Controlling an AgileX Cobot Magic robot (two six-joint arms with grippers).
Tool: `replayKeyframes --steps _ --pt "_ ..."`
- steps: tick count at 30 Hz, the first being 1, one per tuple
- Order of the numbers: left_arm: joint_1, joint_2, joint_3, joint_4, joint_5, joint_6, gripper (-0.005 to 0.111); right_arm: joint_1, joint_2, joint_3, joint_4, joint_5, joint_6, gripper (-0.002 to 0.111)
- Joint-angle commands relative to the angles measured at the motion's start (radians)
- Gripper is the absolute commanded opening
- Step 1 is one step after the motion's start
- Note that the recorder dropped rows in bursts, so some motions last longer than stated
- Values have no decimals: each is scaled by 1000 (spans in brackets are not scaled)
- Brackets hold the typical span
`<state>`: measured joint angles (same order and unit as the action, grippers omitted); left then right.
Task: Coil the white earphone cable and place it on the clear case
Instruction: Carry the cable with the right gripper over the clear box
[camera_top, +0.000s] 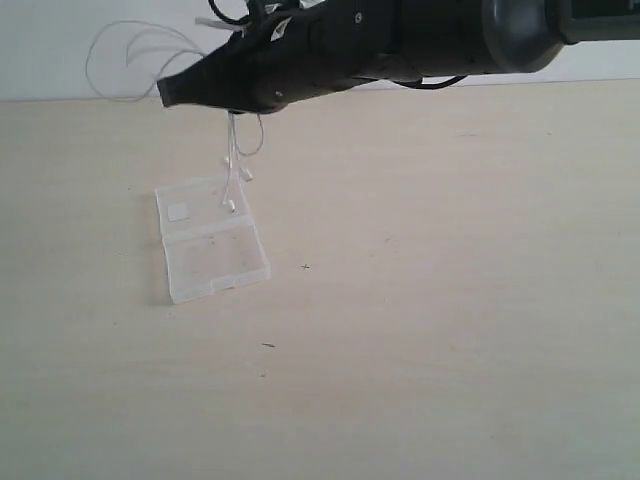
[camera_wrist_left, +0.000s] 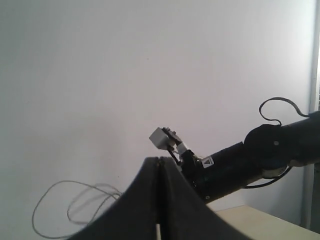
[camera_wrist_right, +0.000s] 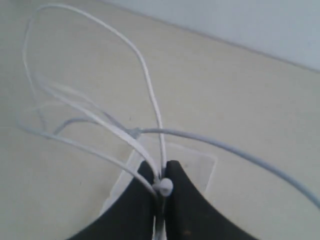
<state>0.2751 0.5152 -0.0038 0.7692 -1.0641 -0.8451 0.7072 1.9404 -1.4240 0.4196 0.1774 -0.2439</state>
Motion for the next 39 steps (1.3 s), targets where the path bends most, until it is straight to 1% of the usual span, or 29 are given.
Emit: replayKeyframes --steps 1,2,3,4,6,11,15,21,29,39 --pt "2 -4 4 -8 -15 -23 0 -35 -30 -20 -241 170 204 0" --pt "2 -4 4 -4 -15 -23 0 -35 -30 -52 -453 249 383 0" --pt "2 -4 4 -1 -15 -26 0 -35 -30 -66 -580 279 502 0" --pt "2 -4 4 0 -15 -28 0 -29 -33 -73 -748 292 708 0" --pt "2 -4 4 0 -15 -28 0 -21 -33 -73 -810 262 803 0" --pt "2 -4 4 0 -15 -28 0 18 -11 -73 -836 97 931 0" --pt "2 -4 4 0 -15 -28 0 25 8 -73 -904 -15 1143 0" --pt "2 -4 4 6 -15 -29 0 34 65 -67 -896 37 1154 0" --pt "2 -4 4 11 -15 -29 0 66 183 -69 -888 29 1190 0" --pt "2 -4 4 11 -15 -30 0 69 218 -69 -875 35 1217 0"
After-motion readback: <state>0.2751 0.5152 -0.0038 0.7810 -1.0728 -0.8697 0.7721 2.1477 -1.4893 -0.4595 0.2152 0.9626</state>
